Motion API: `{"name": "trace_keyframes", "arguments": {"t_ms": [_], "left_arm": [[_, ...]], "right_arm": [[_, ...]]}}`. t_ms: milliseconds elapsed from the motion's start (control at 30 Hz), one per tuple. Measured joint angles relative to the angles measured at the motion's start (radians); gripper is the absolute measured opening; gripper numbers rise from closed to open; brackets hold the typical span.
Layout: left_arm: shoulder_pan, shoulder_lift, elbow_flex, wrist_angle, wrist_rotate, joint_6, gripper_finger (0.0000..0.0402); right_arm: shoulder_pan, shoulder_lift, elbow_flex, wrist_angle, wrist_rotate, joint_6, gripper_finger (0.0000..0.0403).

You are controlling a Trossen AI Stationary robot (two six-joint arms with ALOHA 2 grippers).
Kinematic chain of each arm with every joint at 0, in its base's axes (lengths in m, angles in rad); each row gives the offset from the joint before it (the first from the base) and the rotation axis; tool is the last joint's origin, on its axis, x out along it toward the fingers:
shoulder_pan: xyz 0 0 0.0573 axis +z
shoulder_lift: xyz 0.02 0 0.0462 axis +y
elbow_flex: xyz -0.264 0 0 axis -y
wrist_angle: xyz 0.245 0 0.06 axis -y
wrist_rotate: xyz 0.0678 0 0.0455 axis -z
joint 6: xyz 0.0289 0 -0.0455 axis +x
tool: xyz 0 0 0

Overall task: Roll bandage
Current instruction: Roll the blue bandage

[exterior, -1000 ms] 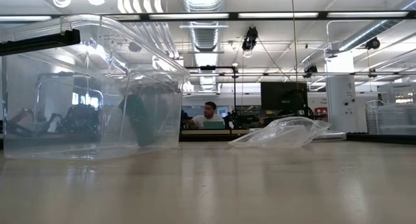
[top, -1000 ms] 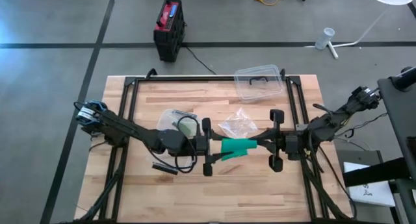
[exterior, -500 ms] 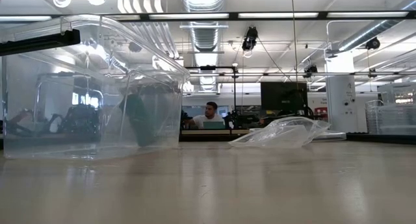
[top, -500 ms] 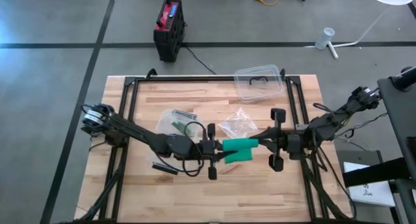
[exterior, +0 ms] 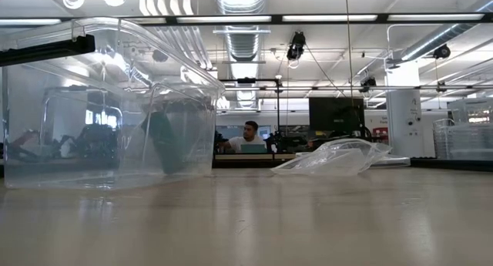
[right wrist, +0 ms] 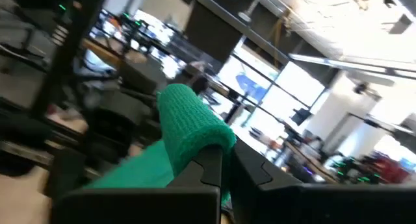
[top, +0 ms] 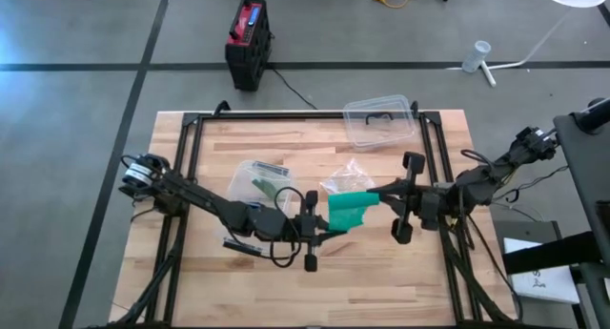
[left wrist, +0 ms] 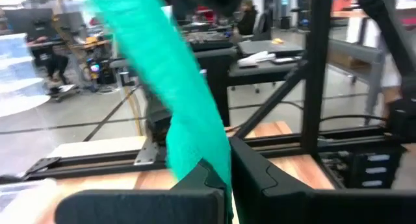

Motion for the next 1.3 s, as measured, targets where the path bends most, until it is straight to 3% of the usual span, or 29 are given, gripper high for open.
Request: {"name": "trace_keyframes", "arguments": {"t_ms": [367, 567, 833, 1033, 1133, 1300], "left_arm": [[-0.011, -0.002, 0.001, 0.139, 0.024, 0.004, 0.0], [-0.028, -0.025, 0.015, 0.157, 0.089, -0.032, 0.0], [-0.04, -0.048, 0.017, 0.281, 0.129, -0.1, 0.0012], [-0.038, -0.055, 0.016, 0.309, 0.131, -0.113, 0.0076], [-0.038, -0.065, 0.016, 0.334, 0.133, -0.109, 0.0127], [-0.029, -0.071, 0.016, 0.375, 0.113, -0.117, 0.022]], "right_arm": [[-0.017, 0.061, -0.003, 0.004, 0.033, -0.042, 0.0], [-0.017, 0.078, -0.003, -0.034, 0.075, -0.11, 0.0], [-0.017, 0.077, -0.003, -0.156, 0.079, -0.016, 0.0], [-0.015, 0.078, -0.004, -0.218, 0.034, 0.096, 0.0], [-0.009, 0.078, -0.004, -0.217, -0.019, 0.147, 0.0], [-0.008, 0.08, -0.004, -0.244, -0.005, 0.174, 0.0]]}}
